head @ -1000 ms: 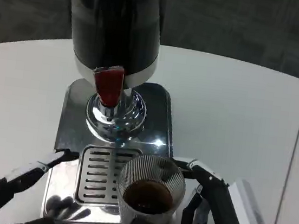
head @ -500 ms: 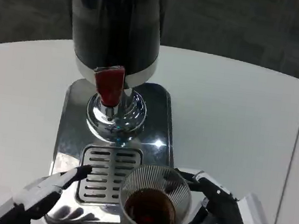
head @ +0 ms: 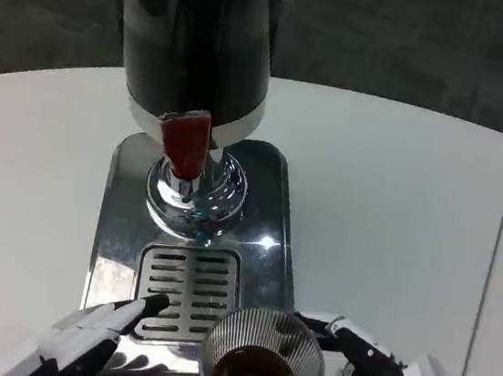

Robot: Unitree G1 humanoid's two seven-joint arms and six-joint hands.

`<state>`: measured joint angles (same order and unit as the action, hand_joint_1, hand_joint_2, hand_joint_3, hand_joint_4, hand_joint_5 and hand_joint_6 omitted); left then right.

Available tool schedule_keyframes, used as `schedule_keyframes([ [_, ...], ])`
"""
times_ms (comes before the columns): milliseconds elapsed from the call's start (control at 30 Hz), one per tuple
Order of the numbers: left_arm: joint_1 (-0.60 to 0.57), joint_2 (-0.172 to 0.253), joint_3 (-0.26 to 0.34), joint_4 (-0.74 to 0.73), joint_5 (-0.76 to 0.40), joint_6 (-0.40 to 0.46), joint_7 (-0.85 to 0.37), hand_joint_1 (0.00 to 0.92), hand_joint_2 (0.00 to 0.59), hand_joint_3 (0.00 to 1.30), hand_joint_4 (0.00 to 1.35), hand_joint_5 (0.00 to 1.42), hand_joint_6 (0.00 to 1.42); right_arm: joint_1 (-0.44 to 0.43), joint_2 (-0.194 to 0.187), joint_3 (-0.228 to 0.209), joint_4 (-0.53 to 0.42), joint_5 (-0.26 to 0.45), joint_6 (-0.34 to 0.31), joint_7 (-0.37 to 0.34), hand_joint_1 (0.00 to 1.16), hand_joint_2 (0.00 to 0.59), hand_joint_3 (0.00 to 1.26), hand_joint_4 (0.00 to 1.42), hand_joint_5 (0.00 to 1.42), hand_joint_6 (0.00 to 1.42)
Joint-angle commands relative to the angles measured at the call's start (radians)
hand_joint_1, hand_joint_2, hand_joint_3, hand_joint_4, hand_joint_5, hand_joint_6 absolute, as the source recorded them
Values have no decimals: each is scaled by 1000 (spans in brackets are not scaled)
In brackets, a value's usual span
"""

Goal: Grasp the cup under the faucet to collect the drink, then remove the cup.

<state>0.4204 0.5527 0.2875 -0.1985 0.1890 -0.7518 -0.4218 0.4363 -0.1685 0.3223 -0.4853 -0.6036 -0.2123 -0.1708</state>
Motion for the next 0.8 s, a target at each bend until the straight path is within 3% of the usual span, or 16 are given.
schedule_keyframes([
  [33,-5,21,-28,-1,6,-15,3,0,122,0,0,0,0,31,-2,-6,-47,2,-55,-16,1081,230,832,907,1097,1268],
  [333,-17,26,-62,-5,4,-17,7,0,122,0,0,0,0,69,-9,-35,-65,5,-70,-14,1087,231,832,907,1097,1268],
  [800,38,-5,-66,-31,18,-56,57,0,122,0,0,0,0,108,-13,-52,-83,8,-99,-15,1094,232,841,907,1097,1268],
])
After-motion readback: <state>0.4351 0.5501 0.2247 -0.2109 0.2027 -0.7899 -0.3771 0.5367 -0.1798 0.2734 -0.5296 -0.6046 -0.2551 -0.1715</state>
